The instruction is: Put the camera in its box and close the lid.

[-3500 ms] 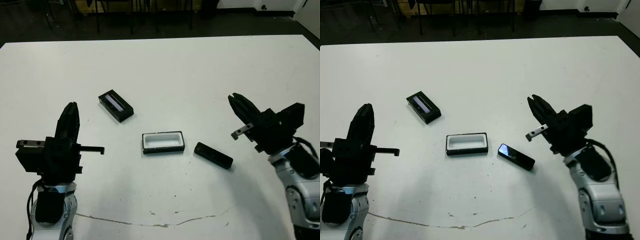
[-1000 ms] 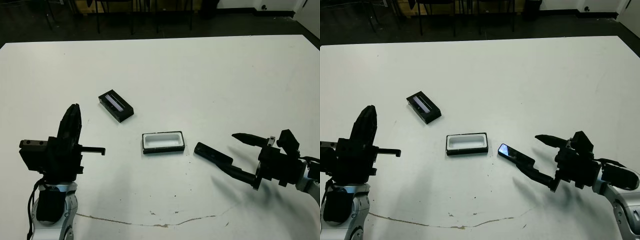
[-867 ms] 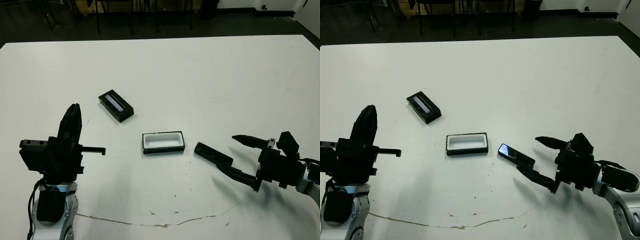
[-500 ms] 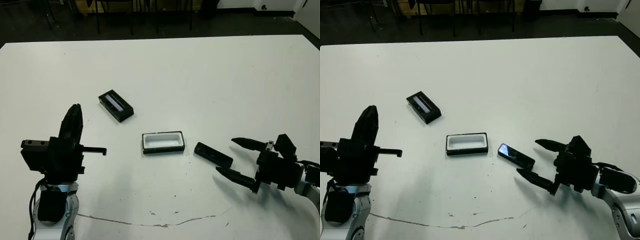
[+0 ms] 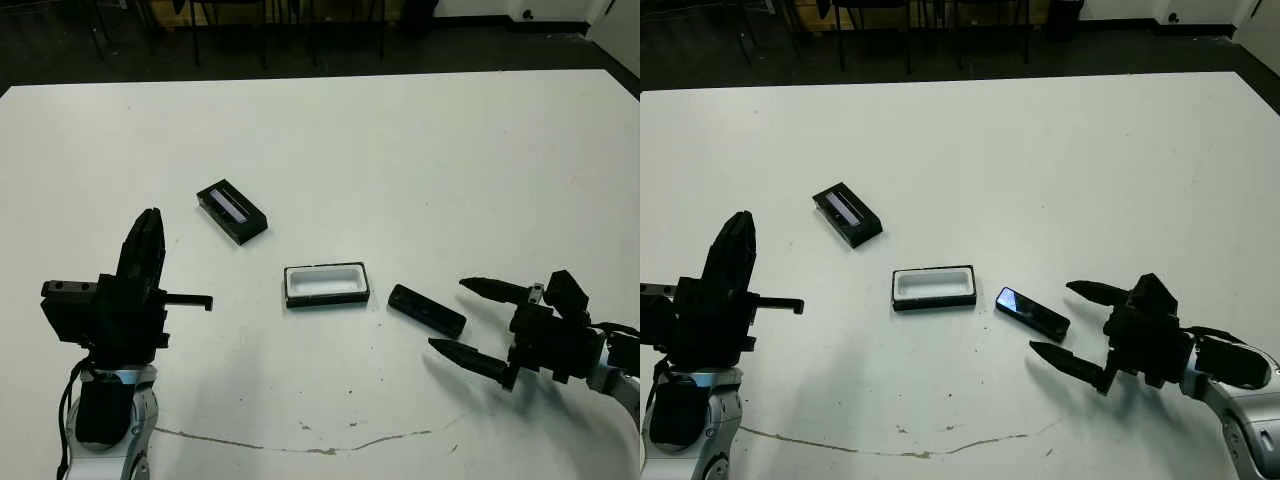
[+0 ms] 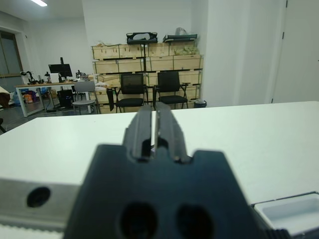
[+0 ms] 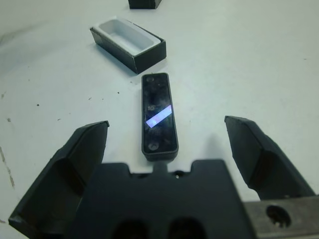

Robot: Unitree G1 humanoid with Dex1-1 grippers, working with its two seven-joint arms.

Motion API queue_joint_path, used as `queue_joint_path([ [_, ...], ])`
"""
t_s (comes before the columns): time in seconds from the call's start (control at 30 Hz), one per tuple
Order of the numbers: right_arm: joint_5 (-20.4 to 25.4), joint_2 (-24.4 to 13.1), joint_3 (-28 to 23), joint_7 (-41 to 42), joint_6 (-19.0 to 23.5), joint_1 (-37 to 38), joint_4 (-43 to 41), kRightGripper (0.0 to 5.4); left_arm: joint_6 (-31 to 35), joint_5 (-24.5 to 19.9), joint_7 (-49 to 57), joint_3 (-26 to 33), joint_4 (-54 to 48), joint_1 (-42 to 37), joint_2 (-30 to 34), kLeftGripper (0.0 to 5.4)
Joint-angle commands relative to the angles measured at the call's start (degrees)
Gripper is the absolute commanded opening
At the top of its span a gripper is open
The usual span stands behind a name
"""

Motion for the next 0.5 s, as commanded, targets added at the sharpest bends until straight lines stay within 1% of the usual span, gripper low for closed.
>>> queue_joint_path([
  [0.03,-0.8,-1.24,0.48,-0.31,0.85,0.7,-0.37,5.38,0.6,-0.07,0.19,-0.06,0.63,2.61,-0.1,0.0],
  [0.13,-0.68,-1.09,0.8,-0.32,1.16,0.86,-0.69,5.33,0.76,0.09,0.26,-0.13,0.49,2.69,-0.1,0.0],
  [0.23,-0.77,-1.11,1.31,-0.49,1.92,0.83,-0.64,5.07,0.83,0.16,0.4,-0.22,0.45,2.73,-0.2,0.0],
  [0.3,-1.19,-0.88,1.68,-0.77,1.79,0.89,-0.18,4.74,0.75,-0.05,0.19,-0.23,0.47,2.79,-0.07,0.0],
  [0.37,-2.06,-0.23,2.16,-0.51,-0.34,0.82,1.99,4.39,0.68,0.03,0.2,-0.28,0.42,2.93,-0.06,0.0],
  [0.5,-4.08,2.08,3.23,-0.29,-6.35,0.47,9.28,3.81,0.56,0.44,0.53,-0.74,0.0,3.5,-0.38,0.0],
])
